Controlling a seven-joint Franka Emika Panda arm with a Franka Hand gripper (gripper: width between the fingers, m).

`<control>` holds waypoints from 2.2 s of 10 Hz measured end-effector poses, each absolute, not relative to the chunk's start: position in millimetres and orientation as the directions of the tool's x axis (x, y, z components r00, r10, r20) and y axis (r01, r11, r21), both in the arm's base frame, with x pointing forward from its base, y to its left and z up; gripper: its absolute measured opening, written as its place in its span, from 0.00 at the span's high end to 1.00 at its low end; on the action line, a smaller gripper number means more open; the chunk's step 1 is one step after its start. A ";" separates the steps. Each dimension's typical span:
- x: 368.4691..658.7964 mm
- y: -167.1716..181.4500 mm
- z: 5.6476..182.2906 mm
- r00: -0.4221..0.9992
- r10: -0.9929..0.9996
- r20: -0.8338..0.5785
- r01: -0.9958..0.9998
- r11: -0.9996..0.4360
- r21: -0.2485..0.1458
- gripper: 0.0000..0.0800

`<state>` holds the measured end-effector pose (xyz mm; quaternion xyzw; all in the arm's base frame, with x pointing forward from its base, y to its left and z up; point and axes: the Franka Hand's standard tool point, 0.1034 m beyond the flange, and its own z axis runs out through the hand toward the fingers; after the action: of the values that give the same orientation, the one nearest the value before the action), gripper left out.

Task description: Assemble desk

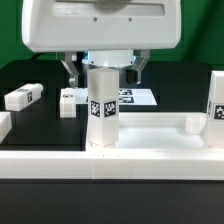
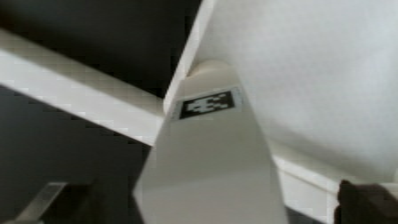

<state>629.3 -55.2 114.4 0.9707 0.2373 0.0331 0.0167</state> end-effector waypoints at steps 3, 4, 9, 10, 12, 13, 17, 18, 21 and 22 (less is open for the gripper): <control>629.1 -55.5 114.3 0.880 0.472 0.055 0.470 -0.881 0.048 0.52; 629.0 -55.5 114.3 0.880 0.472 0.055 0.470 -0.881 0.048 0.52; 624.3 -59.3 114.2 0.945 0.323 0.049 0.324 -0.946 -0.012 0.64; 624.5 -60.8 114.5 0.977 0.206 0.051 0.208 -0.978 -0.025 0.64; 624.6 -61.4 114.8 0.997 0.051 0.051 0.053 -0.998 -0.045 0.64; 624.8 -60.4 114.7 0.996 -0.075 0.048 -0.072 -0.995 -0.064 0.64; 624.0 -61.5 113.4 0.881 -0.472 0.015 -0.470 -0.879 -0.079 0.64; 623.9 -61.3 112.7 0.845 -0.534 0.009 -0.532 -0.843 -0.080 0.64; 623.7 -59.2 111.5 0.664 -0.748 -0.015 -0.746 -0.661 -0.078 0.64; 623.8 -59.5 111.5 0.660 -0.751 -0.014 -0.749 -0.657 -0.077 0.64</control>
Offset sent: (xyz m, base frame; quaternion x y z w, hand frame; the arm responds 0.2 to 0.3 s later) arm 0.0000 0.0000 0.0000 0.0000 0.0000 0.0000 1.0000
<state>623.8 -59.5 111.5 0.9103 -0.4121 0.0094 -0.0382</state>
